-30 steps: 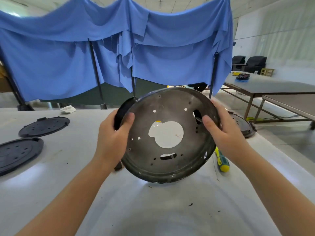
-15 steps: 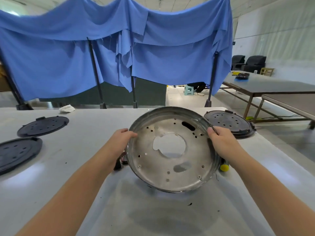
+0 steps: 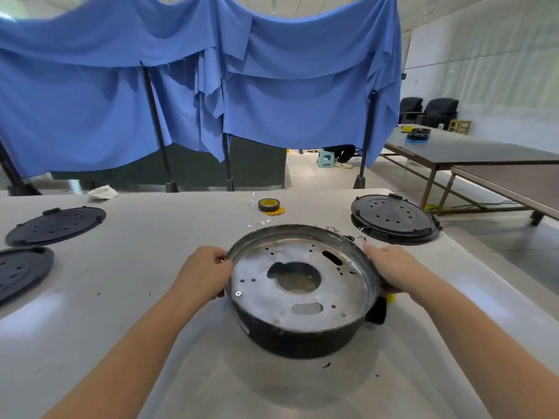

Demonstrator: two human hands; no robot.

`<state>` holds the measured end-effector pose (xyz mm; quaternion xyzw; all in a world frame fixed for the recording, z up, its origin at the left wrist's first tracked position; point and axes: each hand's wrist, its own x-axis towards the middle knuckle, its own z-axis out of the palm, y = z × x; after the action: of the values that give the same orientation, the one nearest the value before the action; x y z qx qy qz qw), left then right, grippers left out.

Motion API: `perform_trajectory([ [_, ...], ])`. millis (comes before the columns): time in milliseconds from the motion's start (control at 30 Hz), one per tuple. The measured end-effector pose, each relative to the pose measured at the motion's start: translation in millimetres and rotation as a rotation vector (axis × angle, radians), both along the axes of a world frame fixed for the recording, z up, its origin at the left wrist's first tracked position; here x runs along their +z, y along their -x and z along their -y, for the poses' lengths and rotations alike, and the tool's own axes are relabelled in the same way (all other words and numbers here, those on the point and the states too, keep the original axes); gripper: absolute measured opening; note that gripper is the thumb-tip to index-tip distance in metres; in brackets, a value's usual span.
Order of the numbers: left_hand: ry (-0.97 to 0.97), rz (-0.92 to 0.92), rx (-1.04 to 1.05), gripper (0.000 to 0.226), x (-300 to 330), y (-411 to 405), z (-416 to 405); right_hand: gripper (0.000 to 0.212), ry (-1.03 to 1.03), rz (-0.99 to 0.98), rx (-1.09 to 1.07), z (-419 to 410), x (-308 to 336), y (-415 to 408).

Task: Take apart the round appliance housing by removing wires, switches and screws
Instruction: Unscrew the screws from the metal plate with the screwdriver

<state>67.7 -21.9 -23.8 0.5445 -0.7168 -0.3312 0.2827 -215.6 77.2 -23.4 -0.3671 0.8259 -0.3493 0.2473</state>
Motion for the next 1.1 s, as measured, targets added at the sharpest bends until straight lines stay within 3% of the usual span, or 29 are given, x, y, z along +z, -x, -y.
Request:
perform_trajectory([
  [100,-0.029,0.03,-0.02,0.016,-4,-1,2,0.055,0.009,-0.267,-0.029,-3,-1,14],
  [200,-0.007,0.033,-0.012,0.016,-6,1,4,0.035,-0.037,-0.488,-0.081,-4,-4,22],
  [333,0.035,0.063,-0.009,0.016,-7,1,9,0.031,-0.249,-0.443,-0.058,-1,-15,19],
  [467,0.063,0.166,-0.041,0.013,-5,0,13,0.022,-0.285,-0.393,-0.047,2,-23,18],
  [600,0.103,0.271,-0.033,0.015,-5,-1,14,0.031,-0.153,-0.42,-0.111,-4,-20,23],
  [733,0.194,0.336,-0.031,0.055,-4,3,16,0.033,-0.028,-0.497,-0.183,-14,-3,26],
  [833,0.309,0.234,-0.079,0.056,1,9,13,0.031,0.082,-0.568,-0.189,-19,21,20],
  [967,0.465,0.056,-0.251,0.043,9,24,3,0.021,0.38,-0.668,-0.212,-25,56,2],
  [1100,0.515,-0.052,-0.365,0.042,13,36,-2,0.034,0.67,-0.709,-0.158,-29,83,-27],
])
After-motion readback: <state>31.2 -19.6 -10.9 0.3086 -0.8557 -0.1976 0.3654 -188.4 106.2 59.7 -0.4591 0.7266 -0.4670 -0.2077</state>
